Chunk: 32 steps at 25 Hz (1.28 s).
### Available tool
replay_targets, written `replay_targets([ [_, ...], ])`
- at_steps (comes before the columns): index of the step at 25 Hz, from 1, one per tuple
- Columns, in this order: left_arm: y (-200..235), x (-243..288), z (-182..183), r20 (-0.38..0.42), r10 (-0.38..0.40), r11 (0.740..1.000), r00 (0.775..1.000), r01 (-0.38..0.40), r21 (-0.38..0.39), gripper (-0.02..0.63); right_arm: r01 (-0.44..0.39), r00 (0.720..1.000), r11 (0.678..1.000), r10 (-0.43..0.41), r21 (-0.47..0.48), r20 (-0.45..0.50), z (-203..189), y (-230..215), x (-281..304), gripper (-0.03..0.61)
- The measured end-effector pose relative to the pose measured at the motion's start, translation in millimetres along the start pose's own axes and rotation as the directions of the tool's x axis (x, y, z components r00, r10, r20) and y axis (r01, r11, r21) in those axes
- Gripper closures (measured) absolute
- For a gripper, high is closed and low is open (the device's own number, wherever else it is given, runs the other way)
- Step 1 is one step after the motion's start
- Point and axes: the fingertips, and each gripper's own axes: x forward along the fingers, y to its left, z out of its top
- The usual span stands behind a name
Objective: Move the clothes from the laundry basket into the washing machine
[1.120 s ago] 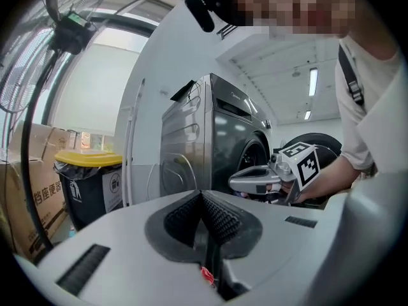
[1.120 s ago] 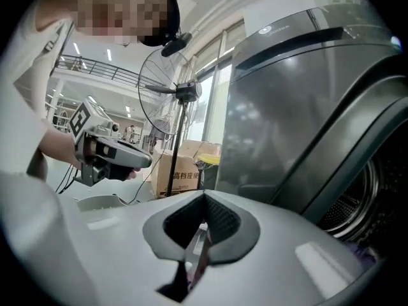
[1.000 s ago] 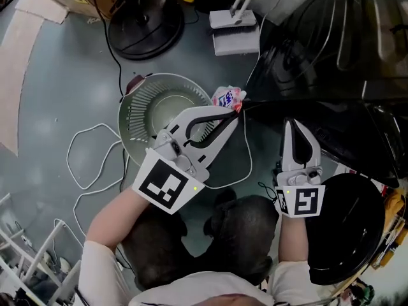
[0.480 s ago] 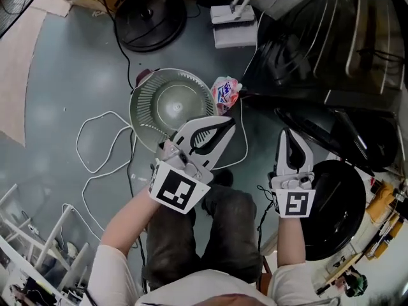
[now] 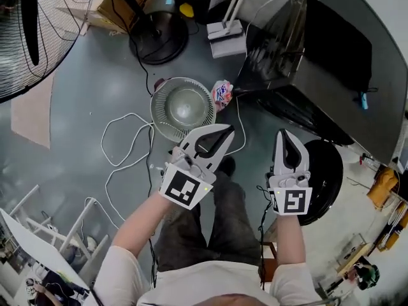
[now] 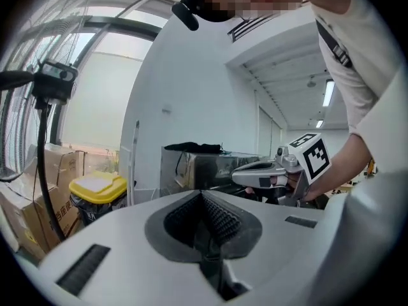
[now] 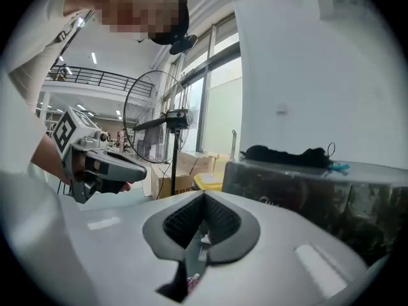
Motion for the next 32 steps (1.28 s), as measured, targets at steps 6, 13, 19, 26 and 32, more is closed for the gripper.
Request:
replay_targets([
  [6, -24, -23, 94, 0.007, -0.021, 1.0, 1.0, 0.021, -0.005, 0.607, 0.04, 0.999, 0.998, -0.039, 0.047, -0.011, 88, -11, -37, 0.568],
  [13, -55, -53, 187, -0.017, -0.012, 0.999, 1.0, 0.011, -0.045, 0.607, 0.046, 0.998, 0.993, -0.041, 0.113, -0.043, 173, -12, -85, 0.568],
  [19, -72, -83, 248, -0.004, -0.02, 0.999, 1.0, 0.019, -0.043, 0.607, 0.117, 0.993, 0.985, -0.113, 0.125, -0.038, 239, -18, -123, 0.568],
  [26, -79, -116, 294, -0.017, -0.076, 0.997, 0.997, 0.076, 0.001, 0.607, 0.23, 0.973, 0.963, -0.226, 0.14, -0.043, 292, -14, -171, 0.568],
  [32, -98, -156, 322, -0.024, -0.159, 0.986, 0.987, 0.16, 0.038, 0.607, 0.282, 0.959, 0.95, -0.278, 0.137, -0.045, 327, 11, -210, 0.568],
])
